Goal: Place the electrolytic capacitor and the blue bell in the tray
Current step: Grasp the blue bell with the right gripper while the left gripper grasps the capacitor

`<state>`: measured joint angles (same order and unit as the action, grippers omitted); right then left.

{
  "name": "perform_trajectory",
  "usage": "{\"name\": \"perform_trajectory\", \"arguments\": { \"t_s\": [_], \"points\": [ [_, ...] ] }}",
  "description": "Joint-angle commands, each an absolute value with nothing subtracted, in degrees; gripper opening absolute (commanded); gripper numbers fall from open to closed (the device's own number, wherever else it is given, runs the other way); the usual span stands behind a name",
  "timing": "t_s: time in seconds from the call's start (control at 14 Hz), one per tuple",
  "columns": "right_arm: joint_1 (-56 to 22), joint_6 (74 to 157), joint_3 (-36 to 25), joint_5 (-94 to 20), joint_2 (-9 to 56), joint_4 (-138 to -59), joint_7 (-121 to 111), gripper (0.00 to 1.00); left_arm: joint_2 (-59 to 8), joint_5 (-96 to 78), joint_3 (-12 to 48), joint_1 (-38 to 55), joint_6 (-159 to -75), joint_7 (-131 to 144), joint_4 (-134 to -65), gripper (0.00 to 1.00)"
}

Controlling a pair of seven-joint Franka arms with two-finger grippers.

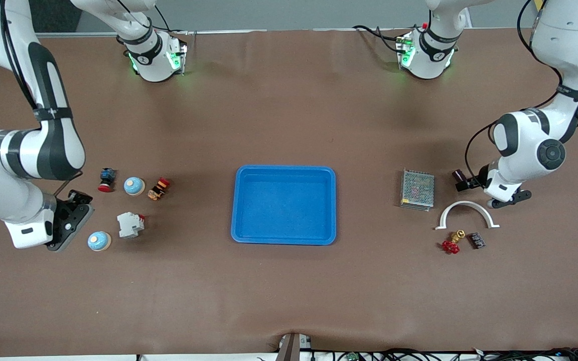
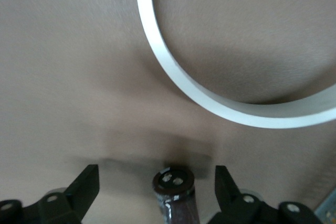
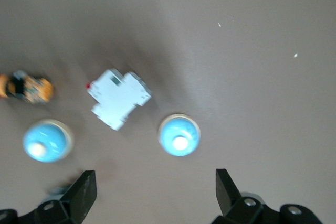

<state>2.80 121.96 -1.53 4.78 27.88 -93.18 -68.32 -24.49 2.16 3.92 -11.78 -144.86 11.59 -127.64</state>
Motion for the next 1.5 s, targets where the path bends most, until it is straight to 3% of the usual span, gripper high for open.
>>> {"name": "perform_trajectory", "arguments": {
  "t_s": [0.0,0.14,0.57,0.93,1.43],
  "points": [
    [5.70,126.37,-0.70,5.10,32.07,-92.29,-78.20,1.00,-23.82,2.99,4.22,-11.51,-145.02,13.97,-128.14,0.90],
    [5.89,127.70,-0.62,5.10,33.48,-92.29,-79.71,1.00,-23.99,2.99,4.22,-11.60,-145.02,13.89,-128.32,0.74],
    [6.50,133.59,-0.53,3.69,37.53,-92.20,-83.49,1.00,-22.77,2.99,4.66,-10.73,-142.56,14.06,-128.15,0.02],
    [7.20,136.23,-0.53,3.60,39.63,-92.28,-85.16,1.00,-20.83,2.99,4.75,-8.97,-140.02,13.98,-127.27,0.00],
    [7.56,136.23,-0.44,-0.61,41.22,-92.90,-88.50,1.00,-18.99,2.99,8.95,-8.88,-132.72,14.85,-120.51,0.00]
  ]
}}
